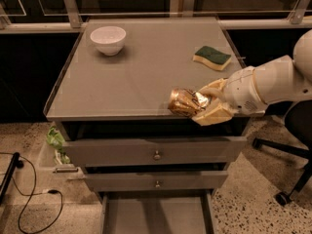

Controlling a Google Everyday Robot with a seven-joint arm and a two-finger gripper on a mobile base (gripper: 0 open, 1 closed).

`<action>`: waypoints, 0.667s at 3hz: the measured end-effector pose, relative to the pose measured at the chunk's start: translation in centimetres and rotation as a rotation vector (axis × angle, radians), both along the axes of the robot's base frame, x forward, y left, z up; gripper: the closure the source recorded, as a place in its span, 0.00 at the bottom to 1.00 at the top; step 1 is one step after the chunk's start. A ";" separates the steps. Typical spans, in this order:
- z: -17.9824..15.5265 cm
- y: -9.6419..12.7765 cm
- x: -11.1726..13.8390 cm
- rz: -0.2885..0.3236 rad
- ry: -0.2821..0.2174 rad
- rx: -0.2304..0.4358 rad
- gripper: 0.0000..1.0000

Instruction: Place orange can into bottom drawer

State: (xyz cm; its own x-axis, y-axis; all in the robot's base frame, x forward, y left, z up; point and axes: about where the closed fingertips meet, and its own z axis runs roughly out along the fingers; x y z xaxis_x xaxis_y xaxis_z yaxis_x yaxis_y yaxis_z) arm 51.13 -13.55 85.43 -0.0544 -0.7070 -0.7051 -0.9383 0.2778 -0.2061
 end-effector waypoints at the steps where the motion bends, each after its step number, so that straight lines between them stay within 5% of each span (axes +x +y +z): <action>1: -0.4 0.4 -3.4 0.022 -0.024 -0.021 1.00; 2: -2.5 0.3 -8.4 0.020 -0.017 -0.038 1.00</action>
Offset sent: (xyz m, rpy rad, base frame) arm -0.1541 -0.0036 -0.0666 -0.0558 0.0183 0.0022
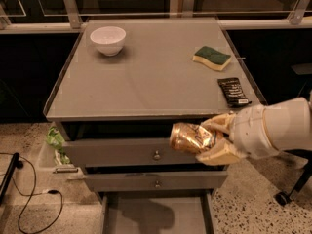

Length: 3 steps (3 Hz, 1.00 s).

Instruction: Place orange can into bottom drawer

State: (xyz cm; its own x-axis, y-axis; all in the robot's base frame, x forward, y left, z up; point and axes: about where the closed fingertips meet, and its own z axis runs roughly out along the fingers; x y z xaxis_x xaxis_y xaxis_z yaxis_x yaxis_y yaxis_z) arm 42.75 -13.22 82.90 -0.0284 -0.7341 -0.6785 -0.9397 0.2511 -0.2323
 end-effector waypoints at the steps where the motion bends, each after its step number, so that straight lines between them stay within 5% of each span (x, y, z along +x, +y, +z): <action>1: -4.3 -1.2 -3.4 -0.013 0.007 -0.018 1.00; 3: -13.4 -4.7 -2.7 -0.042 0.003 -0.052 1.00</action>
Offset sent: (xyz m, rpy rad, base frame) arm -0.0424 -0.0543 -0.1565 -0.0791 -0.0189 -0.0127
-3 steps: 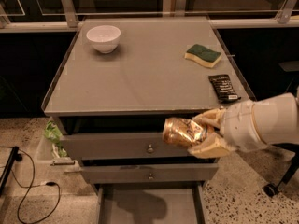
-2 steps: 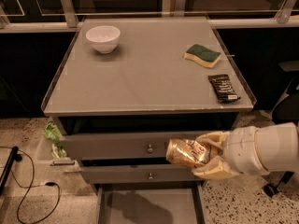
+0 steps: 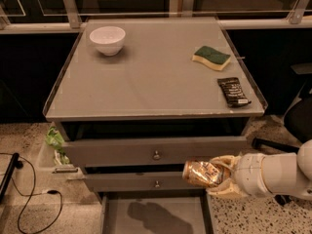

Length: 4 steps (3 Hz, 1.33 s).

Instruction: Place orange can into bottom drawer

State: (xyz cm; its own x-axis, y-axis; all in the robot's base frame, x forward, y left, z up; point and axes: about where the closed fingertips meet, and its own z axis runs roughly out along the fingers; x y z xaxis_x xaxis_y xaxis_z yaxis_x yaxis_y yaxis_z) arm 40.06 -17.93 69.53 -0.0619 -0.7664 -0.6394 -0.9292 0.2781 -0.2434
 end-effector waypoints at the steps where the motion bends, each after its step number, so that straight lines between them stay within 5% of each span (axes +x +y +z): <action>1: 0.0 0.0 0.0 0.001 0.000 0.000 1.00; 2: -5.1 0.3 0.0 0.008 0.066 -0.008 1.00; 4: -21.4 -1.9 -0.8 -0.072 0.237 0.018 1.00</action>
Offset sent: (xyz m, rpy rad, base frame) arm -0.0008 0.0033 -0.1348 -0.0179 0.1742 0.0136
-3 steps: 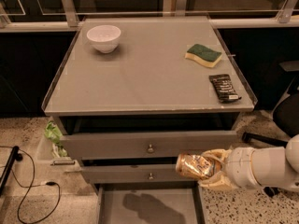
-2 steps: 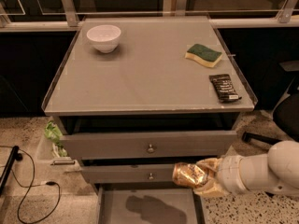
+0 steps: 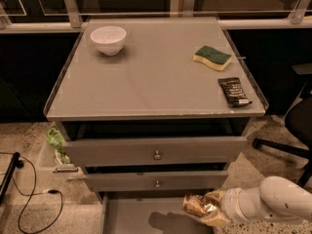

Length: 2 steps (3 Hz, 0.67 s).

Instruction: Place orange can into bottom drawer

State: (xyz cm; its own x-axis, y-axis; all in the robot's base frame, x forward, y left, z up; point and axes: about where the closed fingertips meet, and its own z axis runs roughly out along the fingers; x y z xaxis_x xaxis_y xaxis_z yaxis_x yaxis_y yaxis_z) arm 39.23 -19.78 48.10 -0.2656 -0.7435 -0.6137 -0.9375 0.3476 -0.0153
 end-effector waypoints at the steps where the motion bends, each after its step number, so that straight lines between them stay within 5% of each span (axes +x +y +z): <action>1: 0.0 0.0 0.0 0.000 0.000 0.000 1.00; 2: -3.5 -0.3 -0.4 -0.004 0.021 -0.006 1.00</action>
Offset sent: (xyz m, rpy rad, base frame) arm -0.0085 -0.0118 -0.0910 -0.0193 0.0541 -0.0166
